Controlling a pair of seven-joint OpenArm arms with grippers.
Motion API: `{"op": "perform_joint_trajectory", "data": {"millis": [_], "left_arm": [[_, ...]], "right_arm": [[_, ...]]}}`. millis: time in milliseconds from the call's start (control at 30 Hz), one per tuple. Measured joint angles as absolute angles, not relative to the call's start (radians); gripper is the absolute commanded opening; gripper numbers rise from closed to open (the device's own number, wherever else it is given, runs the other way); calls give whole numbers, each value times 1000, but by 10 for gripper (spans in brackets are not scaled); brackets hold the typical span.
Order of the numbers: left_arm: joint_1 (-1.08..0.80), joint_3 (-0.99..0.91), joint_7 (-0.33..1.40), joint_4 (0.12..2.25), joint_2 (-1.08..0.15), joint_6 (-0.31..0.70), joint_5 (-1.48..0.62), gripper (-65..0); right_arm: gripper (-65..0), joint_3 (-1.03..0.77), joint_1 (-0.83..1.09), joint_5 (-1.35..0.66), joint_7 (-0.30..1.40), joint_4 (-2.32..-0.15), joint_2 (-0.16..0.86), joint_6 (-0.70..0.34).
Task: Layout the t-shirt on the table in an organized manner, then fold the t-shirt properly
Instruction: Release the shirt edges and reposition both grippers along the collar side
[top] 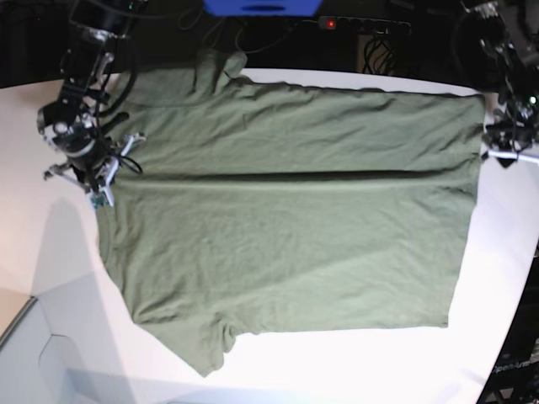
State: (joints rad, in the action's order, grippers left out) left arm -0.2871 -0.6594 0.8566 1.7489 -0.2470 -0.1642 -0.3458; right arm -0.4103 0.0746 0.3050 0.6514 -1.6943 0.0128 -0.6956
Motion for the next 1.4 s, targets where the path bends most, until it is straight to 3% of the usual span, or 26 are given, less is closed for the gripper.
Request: {"op": "perform_joint_trajectory", "data": {"millis": [100, 200, 267, 433, 600, 933, 1000, 1133, 1167, 1400], "left_arm": [[-359, -668, 866, 1743, -221, -172, -342, -317], [-400, -659, 860, 1743, -222, -165, -345, -314], [-413, -660, 860, 1743, -224, -160, -341, -271], [-392, -660, 861, 1709, -226, 31, -342, -168], [-365, -660, 863, 1654, -215, 77, -334, -178], [-374, -660, 847, 1601, -205, 75, -337, -181], [-379, -661, 829, 1585, -207, 78, -344, -219], [-366, -664, 762, 1525, -216, 83, -349, -414], [-365, -664, 740, 1515, -218, 83, -349, -433], [-354, -606, 708, 1504, -231, 70, -339, -423]], "right_arm": [[-637, -413, 129, 305, 658, -1802, -3, -695], [-517, -411, 183, 294, 633, -1868, -6, -695], [-425, -414, 219, 308, 654, -1872, -27, -696], [-309, -412, 257, 300, 648, -1879, -39, -699], [-307, -412, 292, 302, 645, -1879, -47, -699], [-307, -421, 292, 299, 643, -1880, -47, -699], [-307, -431, 292, 300, 644, -1885, -47, -699], [-304, -436, 292, 300, 646, -1887, -47, -699], [-303, -435, 292, 300, 647, -1891, -47, -699], [-303, -432, 366, 305, 647, -1942, -70, -699]]}}
